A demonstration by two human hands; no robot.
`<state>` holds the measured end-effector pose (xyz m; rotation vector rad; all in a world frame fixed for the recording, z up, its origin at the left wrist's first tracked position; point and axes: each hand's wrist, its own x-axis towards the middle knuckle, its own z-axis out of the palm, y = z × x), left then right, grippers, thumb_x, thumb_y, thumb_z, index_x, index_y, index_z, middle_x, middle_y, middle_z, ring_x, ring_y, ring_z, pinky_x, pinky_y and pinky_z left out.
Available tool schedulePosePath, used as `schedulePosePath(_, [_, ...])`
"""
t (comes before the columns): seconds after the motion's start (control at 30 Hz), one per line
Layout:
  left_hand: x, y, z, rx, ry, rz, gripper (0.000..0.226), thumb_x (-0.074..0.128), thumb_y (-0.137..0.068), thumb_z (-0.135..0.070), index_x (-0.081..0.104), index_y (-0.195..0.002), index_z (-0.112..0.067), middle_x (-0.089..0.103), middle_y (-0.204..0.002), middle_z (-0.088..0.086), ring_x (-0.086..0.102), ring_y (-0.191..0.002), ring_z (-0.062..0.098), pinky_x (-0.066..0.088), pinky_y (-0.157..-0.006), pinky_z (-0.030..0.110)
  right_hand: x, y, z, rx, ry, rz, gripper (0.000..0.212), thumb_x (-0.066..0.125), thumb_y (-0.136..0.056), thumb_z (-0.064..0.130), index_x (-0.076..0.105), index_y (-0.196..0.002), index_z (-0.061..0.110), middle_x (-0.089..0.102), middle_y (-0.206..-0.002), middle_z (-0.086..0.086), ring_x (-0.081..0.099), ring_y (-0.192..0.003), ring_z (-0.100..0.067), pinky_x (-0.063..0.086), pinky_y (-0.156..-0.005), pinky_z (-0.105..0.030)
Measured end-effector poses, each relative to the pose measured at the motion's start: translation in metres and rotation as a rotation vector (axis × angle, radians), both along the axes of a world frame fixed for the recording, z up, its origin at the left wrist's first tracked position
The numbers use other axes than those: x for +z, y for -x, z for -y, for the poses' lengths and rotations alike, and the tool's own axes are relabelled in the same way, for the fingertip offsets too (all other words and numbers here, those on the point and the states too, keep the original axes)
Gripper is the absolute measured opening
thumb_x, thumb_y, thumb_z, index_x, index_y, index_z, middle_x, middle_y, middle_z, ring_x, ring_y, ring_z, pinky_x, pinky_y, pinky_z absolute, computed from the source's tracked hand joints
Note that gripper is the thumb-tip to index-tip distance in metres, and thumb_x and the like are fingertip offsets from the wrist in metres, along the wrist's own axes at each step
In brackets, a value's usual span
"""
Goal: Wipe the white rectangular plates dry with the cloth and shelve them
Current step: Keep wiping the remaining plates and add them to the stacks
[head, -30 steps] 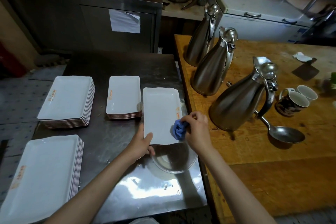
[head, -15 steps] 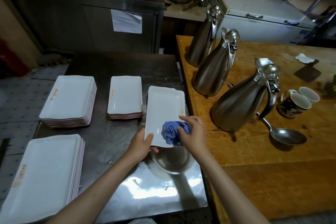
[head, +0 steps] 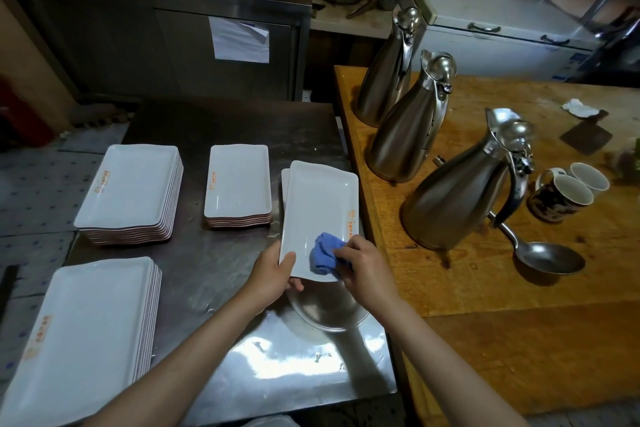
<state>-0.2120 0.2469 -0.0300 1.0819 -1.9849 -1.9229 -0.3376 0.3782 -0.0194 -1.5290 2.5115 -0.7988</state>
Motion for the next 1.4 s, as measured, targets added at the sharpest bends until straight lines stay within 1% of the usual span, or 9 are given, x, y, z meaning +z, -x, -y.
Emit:
schedulePosePath(0.1, [0.005,-0.001,-0.002,-0.038,-0.006,-0.013,0.022,0.037,-0.100,-0.008,0.050,-0.118,-0.014,0.065,-0.082,0.003,0.060,-0.045,0.011,0.043,-0.046,0.019,-0.001,0.014,0.005,-0.040,0.042,-0.073,0.012,0.065,-0.076,0.006,0.073,-0.085,0.004,0.055,-0.073,-0.010,0.055,-0.065,-0.026,0.039,-0.054,-0.025])
schedulePosePath(0.23, [0.010,-0.002,-0.005,-0.064,-0.009,-0.026,0.022,0.038,-0.101,-0.009,0.051,-0.118,-0.015,0.065,-0.081,-0.002,0.060,-0.046,0.012,0.044,-0.050,0.022,0.006,0.028,0.014,-0.105,0.068,-0.119,0.015,0.073,-0.074,-0.002,0.073,-0.089,0.001,0.056,-0.076,-0.012,0.054,-0.067,-0.025,0.035,-0.054,-0.025])
schedulePosePath(0.53, [0.018,-0.003,-0.010,-0.071,-0.022,-0.040,0.021,0.038,-0.100,-0.009,0.051,-0.117,-0.014,0.067,-0.077,-0.003,0.059,-0.044,0.012,0.044,-0.049,0.023,0.021,0.051,0.030,-0.167,0.061,-0.137,0.019,0.068,-0.083,0.005,0.071,-0.102,0.001,0.058,-0.090,-0.013,0.051,-0.079,-0.021,0.049,-0.062,-0.031])
schedulePosePath(0.67, [0.021,-0.004,-0.013,-0.087,-0.016,-0.049,0.021,0.037,-0.100,-0.007,0.052,-0.115,-0.012,0.066,-0.056,-0.007,0.057,-0.041,0.010,0.041,-0.046,0.018,0.023,0.062,0.036,-0.244,0.055,-0.122,0.020,0.066,-0.086,0.010,0.069,-0.105,0.004,0.057,-0.098,-0.010,0.045,-0.083,-0.011,0.042,-0.066,-0.015])
schedulePosePath(0.73, [0.022,-0.006,-0.014,-0.093,-0.023,-0.053,0.021,0.037,-0.100,-0.006,0.052,-0.114,-0.011,0.065,-0.054,-0.007,0.056,-0.041,0.010,0.041,-0.045,0.018,0.023,0.068,0.037,-0.290,0.067,-0.082,0.020,0.064,-0.088,0.013,0.067,-0.107,0.007,0.054,-0.099,-0.005,0.044,-0.085,-0.008,0.036,-0.066,-0.005])
schedulePosePath(0.9, [0.024,-0.007,-0.014,-0.110,-0.037,-0.055,0.019,0.037,-0.101,-0.009,0.053,-0.109,-0.016,0.065,-0.055,-0.008,0.057,-0.043,0.010,0.042,-0.049,0.021,0.026,0.071,0.042,-0.406,0.127,0.038,0.023,0.062,-0.089,0.016,0.061,-0.112,0.010,0.052,-0.108,-0.003,0.051,-0.094,-0.012,0.035,-0.066,-0.001])
schedulePosePath(1.07, [0.021,-0.008,-0.008,-0.085,-0.057,-0.052,0.019,0.037,-0.101,-0.010,0.053,-0.111,-0.013,0.066,-0.056,-0.006,0.057,-0.044,0.011,0.042,-0.054,0.027,0.028,0.069,0.042,-0.317,0.066,0.035,0.037,0.059,-0.091,0.012,0.057,-0.128,0.015,0.048,-0.126,-0.007,0.044,-0.115,-0.021,0.030,-0.089,-0.016])
schedulePosePath(1.23, [0.024,-0.008,-0.005,-0.128,-0.074,-0.056,0.017,0.038,-0.101,-0.012,0.053,-0.107,-0.018,0.067,-0.062,-0.007,0.059,-0.046,0.013,0.042,-0.057,0.028,0.034,0.074,0.040,-0.389,0.189,0.075,0.046,0.064,-0.088,0.013,0.052,-0.133,0.015,0.056,-0.120,-0.004,0.050,-0.110,-0.018,0.039,-0.094,-0.024])
schedulePosePath(1.4, [0.028,-0.009,-0.004,-0.217,-0.061,-0.056,0.017,0.038,-0.101,-0.012,0.051,-0.110,-0.020,0.069,-0.070,-0.010,0.060,-0.049,0.012,0.041,-0.051,0.020,0.034,0.073,0.044,-0.453,0.226,0.069,0.035,0.065,-0.087,0.014,0.061,-0.122,0.013,0.060,-0.111,-0.006,0.052,-0.101,-0.018,0.042,-0.088,-0.024])
